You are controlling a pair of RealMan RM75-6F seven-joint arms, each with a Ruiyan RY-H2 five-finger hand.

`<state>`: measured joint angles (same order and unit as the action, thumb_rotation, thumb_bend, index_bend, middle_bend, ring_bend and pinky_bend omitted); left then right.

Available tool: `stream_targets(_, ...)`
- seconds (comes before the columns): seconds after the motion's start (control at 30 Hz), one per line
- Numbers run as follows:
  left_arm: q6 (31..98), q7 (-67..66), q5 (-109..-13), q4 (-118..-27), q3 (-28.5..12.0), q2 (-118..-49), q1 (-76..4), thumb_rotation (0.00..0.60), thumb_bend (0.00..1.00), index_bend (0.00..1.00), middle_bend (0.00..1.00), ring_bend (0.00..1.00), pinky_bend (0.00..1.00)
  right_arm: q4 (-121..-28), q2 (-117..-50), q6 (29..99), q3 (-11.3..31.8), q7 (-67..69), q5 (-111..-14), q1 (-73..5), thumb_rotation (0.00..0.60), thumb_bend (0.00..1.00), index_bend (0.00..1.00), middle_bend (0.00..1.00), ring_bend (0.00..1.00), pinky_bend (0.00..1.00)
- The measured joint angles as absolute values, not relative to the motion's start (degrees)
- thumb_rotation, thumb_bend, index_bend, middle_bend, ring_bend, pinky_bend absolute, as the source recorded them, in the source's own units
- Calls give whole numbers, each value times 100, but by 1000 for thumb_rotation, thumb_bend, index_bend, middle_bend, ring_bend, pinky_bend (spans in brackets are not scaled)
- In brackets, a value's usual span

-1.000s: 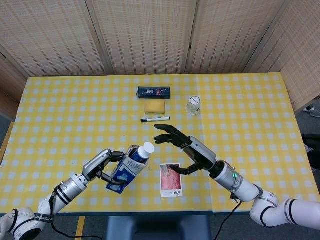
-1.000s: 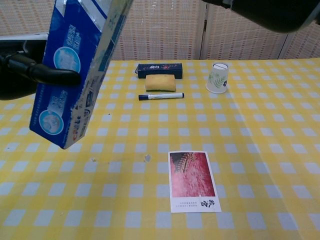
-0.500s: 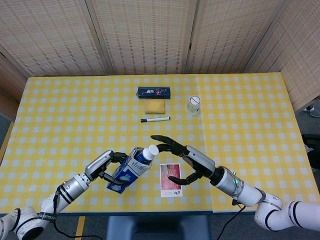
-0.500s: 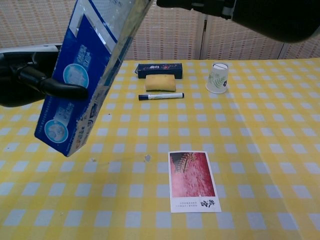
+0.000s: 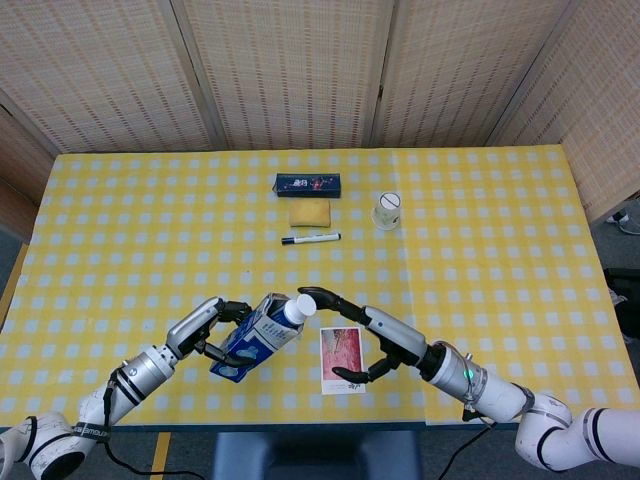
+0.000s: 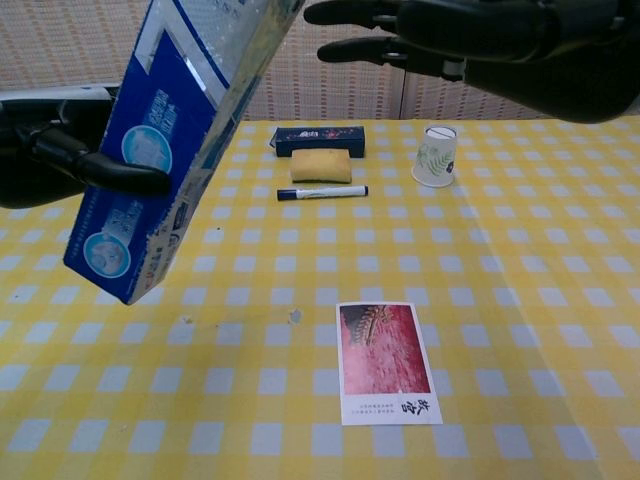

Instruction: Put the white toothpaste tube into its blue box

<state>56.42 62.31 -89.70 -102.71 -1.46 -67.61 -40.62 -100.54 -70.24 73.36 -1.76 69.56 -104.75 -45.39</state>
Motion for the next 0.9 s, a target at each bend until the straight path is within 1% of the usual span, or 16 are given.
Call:
stream_targets(0.23, 5620, 6267, -9011, -10229, -126, -6736, -4061, 600, 198, 646, 651, 587, 543, -10242, -6923, 7338, -201, 6484, -10497, -4491, 600, 404, 0, 0, 78, 62)
stream_targets(0.47, 5597, 6279, -9014, -10189, -115, -6725, -4061, 600, 198, 646, 651, 587, 543, -10317, -6861, 7578, -172, 6308, -10513, -4363, 600, 404, 0, 0, 78, 62)
stream_targets(0.9, 5544, 6193, -8973, -10236, -162, -6731, -4101, 600, 197, 646, 651, 587, 543, -10320, -6924, 7293, -223, 6242, -10482, -4454, 600, 404, 0, 0, 74, 62)
